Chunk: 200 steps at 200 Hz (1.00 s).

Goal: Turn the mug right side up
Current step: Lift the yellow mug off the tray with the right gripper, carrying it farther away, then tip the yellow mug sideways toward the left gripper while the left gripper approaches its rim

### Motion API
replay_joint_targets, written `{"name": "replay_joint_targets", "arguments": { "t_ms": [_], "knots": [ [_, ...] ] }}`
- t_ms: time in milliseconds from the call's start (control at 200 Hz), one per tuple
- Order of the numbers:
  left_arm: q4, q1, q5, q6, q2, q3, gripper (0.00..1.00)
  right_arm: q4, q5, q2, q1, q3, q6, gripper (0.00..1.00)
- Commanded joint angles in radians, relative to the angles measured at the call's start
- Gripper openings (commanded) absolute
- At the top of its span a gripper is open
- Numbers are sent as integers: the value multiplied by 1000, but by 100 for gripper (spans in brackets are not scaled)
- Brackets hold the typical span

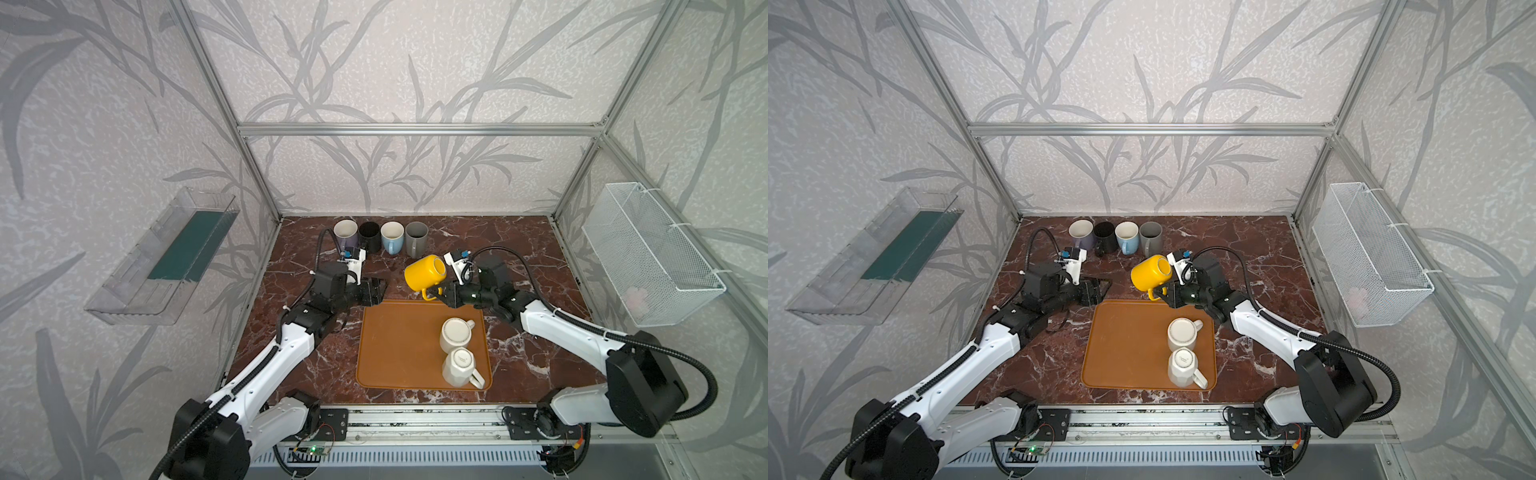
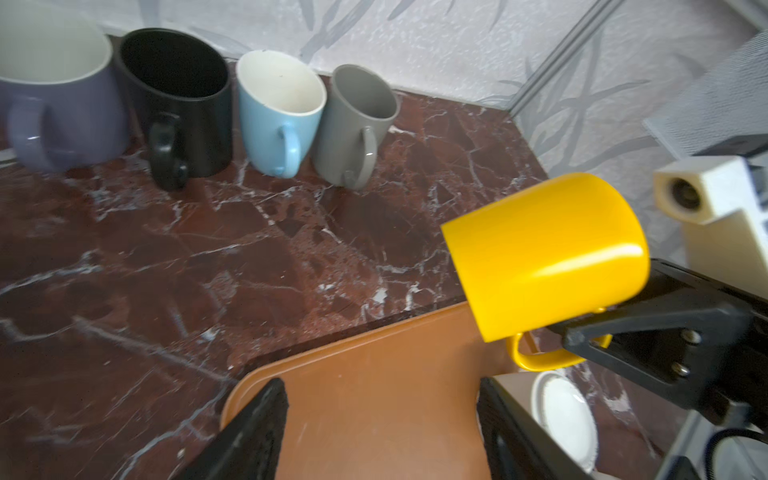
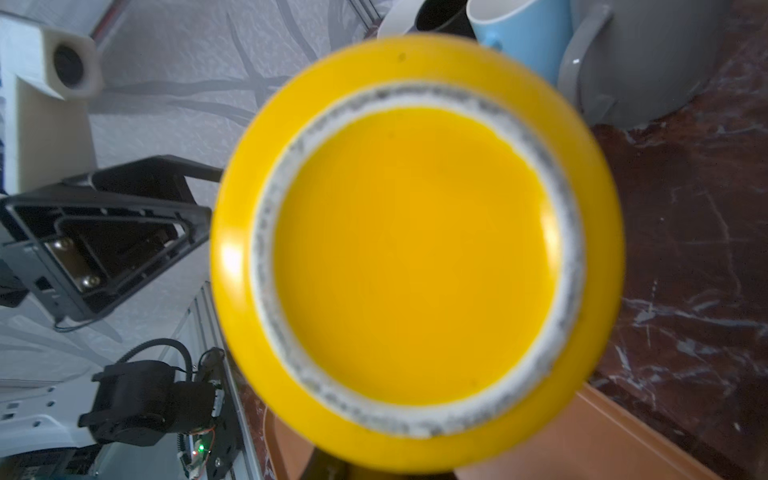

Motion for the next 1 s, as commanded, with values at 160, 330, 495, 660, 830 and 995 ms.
{"name": "replay_joint_targets", "arguments": {
  "t_ms": [160, 330, 495, 660, 830, 995],
  "knots": [
    [233, 22, 230, -88, -7, -59, 74, 444, -204, 71, -9, 31, 147, 0],
    [376, 30, 314, -166, 30, -90, 74, 582, -240, 101, -8, 39, 221, 0],
    [536, 32, 404, -247, 99, -106, 74, 696, -267, 115, -8, 36, 265, 0],
    [601, 31, 431, -276, 125, -111, 73, 750, -286, 124, -3, 42, 294, 0],
    [751, 30, 463, -343, 151, -133, 70, 830, -308, 149, 12, 49, 335, 0],
    [877, 30, 491, -409, 178, -148, 66, 919, -327, 182, 33, 57, 372, 0]
  ]
}}
